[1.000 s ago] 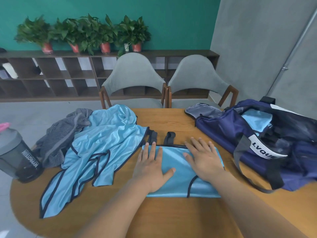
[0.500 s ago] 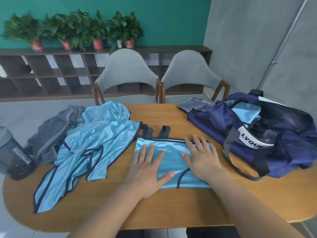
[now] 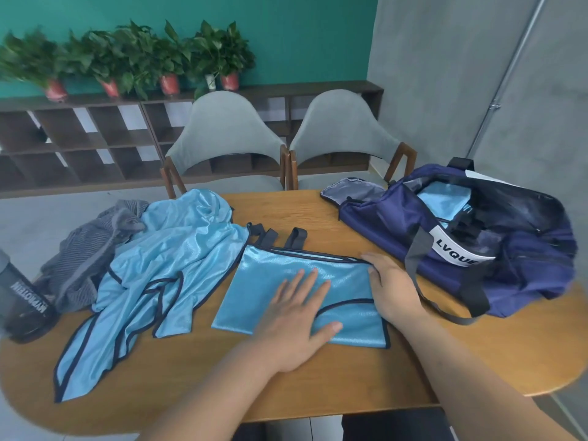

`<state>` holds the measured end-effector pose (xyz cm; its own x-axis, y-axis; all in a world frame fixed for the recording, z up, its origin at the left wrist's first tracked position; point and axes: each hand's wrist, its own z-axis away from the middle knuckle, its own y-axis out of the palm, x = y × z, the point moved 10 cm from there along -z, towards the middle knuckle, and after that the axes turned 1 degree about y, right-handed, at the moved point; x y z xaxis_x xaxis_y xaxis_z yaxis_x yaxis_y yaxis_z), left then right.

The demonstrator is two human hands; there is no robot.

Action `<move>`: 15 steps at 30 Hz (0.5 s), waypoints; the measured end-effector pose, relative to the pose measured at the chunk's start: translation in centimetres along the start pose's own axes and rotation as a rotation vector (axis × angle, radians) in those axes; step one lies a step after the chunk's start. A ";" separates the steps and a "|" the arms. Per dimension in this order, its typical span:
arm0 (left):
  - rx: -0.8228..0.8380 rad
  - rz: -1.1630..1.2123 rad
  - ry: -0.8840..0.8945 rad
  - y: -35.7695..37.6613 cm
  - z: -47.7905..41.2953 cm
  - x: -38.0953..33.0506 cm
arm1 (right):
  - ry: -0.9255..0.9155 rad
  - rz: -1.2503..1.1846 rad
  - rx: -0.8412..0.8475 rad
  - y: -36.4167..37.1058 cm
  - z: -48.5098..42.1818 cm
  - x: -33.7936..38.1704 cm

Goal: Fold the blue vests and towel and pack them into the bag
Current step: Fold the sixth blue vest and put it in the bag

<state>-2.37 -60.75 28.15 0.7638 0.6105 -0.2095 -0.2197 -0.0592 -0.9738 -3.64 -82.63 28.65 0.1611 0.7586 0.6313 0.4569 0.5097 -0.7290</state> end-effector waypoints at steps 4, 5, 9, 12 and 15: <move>0.036 -0.095 0.041 1.7 0.1 -1.0 | 0.041 0.001 -0.055 -0.9 0.1 -0.5; 0.045 -0.097 0.052 1.8 0.3 -0.7 | 0.060 -0.001 -0.072 -1.2 0.1 -0.7; 0.024 -0.087 0.076 0.8 0.7 -0.5 | 0.103 0.022 -0.070 -1.2 0.0 -0.9; -0.159 0.010 0.128 -1.3 0.7 -3.1 | 0.069 0.071 -0.085 -0.9 0.0 -0.6; -0.245 0.070 0.208 -1.5 0.7 -6.7 | 0.058 0.080 -0.093 -0.8 0.0 -0.6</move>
<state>-7.56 -64.20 31.07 0.8652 0.4255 -0.2653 -0.1424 -0.2989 -0.9436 -4.13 -83.49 28.86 0.2490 0.7694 0.5882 0.5193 0.4066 -0.7517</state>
